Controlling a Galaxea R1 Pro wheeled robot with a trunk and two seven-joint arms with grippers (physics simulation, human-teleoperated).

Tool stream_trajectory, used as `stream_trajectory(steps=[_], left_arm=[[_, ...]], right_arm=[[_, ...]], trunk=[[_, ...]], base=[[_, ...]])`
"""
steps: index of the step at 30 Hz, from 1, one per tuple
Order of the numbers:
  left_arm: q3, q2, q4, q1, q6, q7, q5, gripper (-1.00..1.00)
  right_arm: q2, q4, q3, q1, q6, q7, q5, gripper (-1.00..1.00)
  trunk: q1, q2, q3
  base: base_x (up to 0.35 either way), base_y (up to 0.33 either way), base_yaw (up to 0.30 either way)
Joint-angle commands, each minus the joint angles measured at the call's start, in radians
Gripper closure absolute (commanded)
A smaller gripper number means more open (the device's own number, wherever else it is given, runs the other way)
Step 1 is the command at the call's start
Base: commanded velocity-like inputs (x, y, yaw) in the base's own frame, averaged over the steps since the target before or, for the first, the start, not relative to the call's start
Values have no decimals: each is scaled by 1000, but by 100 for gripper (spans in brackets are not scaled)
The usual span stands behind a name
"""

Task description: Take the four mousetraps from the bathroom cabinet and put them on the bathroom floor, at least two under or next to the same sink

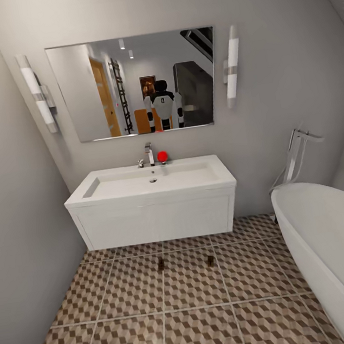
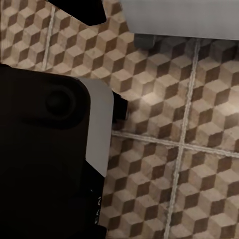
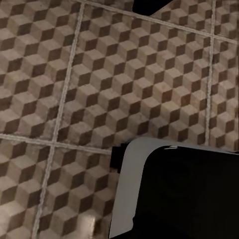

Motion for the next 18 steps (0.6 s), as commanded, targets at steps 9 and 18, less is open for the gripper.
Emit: stream_trajectory(steps=[9, 18], left_arm=[[6, 0, 1, 0, -4, 0, 5, -100], [6, -1, 1, 0, -4, 0, 4, -100]], right_arm=[[0, 3, -8, -1, -5, -4, 11, -100], [0, 3, -8, -1, -5, -4, 12, -100]], trunk=[[-1, -1, -1], [-1, -1, -1]], base=[[-339, 0, 0], [-343, 0, 0]])
